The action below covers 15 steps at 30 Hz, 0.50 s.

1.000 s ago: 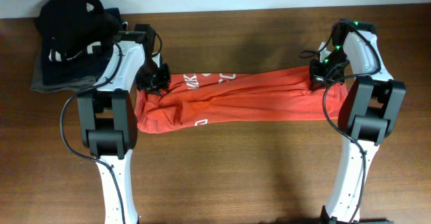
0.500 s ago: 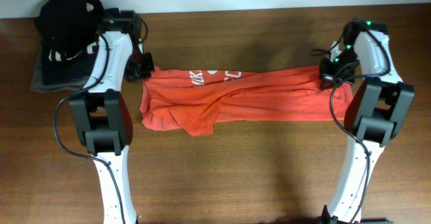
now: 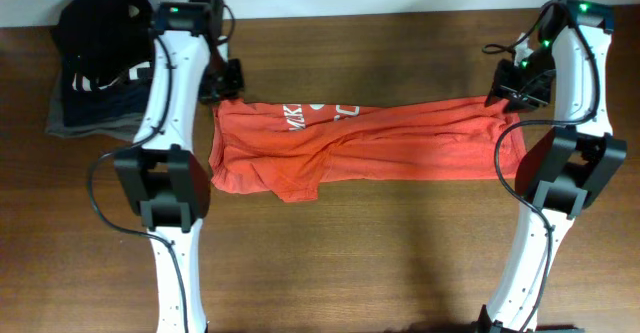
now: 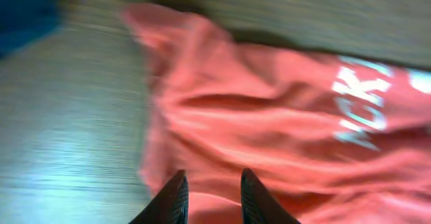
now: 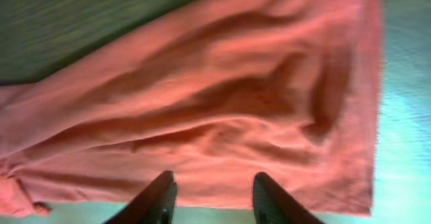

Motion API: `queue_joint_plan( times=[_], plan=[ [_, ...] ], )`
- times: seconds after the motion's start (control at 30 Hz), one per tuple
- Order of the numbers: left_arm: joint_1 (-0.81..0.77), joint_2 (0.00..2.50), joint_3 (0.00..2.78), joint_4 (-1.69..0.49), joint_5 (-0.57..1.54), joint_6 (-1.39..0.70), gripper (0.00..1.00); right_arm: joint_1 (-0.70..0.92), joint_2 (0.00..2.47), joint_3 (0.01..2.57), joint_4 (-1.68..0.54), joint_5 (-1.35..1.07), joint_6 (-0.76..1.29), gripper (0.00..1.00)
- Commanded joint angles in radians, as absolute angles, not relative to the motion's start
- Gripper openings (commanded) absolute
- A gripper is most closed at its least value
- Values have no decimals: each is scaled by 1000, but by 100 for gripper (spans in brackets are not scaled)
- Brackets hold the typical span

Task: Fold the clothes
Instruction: 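Release both ends and lift both grippers away from the strip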

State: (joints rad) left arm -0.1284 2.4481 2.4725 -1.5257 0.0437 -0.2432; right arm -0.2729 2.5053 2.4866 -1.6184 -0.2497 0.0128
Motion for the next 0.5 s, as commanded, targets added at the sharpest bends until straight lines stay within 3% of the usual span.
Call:
queue_joint_plan(
  times=[0.0, 0.17, 0.3, 0.47],
  plan=[
    [-179, 2470, 2488, -1523, 117, -229, 27, -236, 2509, 2465, -1603, -329, -30, 36],
    [-235, 2542, 2488, -1534, 128, -229, 20, -201, 2509, 2396, -1517, -299, -28, 20],
    [-254, 2599, 2488, -1557, 146, -229, 14, -204, 2509, 2336, -1457, -181, 17, 15],
    [-254, 2634, 2488, -1577, 146, -229, 14, -245, 2509, 2284, -1442, -151, 19, 13]
  ],
)
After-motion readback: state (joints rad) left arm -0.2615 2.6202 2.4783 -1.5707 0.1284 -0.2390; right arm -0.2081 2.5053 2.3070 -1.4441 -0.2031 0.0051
